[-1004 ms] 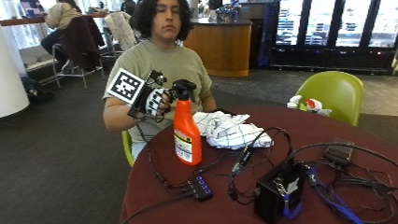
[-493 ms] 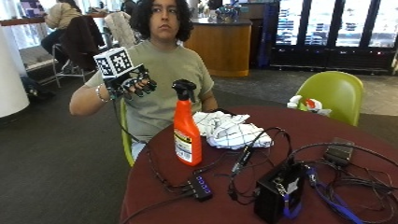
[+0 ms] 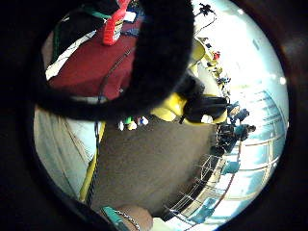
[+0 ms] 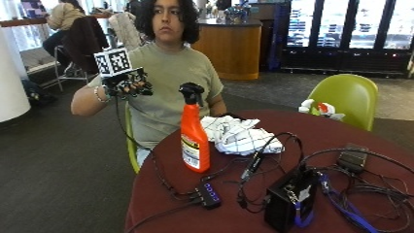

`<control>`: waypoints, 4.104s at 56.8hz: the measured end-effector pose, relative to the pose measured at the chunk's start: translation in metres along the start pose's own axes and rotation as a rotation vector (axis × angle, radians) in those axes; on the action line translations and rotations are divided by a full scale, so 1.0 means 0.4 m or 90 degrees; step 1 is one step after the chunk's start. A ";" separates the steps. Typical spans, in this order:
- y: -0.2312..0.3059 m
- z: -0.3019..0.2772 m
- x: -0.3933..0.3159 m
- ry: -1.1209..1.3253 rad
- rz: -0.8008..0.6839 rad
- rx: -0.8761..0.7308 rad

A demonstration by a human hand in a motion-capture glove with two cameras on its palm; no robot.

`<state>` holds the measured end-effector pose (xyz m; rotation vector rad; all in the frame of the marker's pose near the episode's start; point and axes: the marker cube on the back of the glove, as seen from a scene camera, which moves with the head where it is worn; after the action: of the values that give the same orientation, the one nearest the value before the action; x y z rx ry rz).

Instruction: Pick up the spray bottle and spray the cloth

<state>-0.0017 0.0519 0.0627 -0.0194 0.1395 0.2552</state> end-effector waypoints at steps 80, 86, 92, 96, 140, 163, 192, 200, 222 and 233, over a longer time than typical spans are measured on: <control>-0.832 0.210 0.052 -0.742 0.207 0.224; -0.812 0.201 0.051 -0.762 0.228 0.259; -0.802 0.178 0.058 -0.770 0.244 0.347; -0.798 0.168 0.063 -0.766 0.218 0.406; -0.814 -0.050 -0.198 -0.306 -0.009 -0.398; -0.928 0.129 -0.305 0.089 0.092 -0.601; -0.913 0.224 -0.358 0.075 0.070 -0.633; -0.922 0.081 -0.439 -0.112 -0.017 -0.528; -0.996 -0.013 -0.731 -0.585 -0.171 -0.151; -1.120 0.124 -0.857 -0.795 -0.162 0.049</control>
<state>-0.2099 -0.4656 0.1606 0.1971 -1.0901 -0.0259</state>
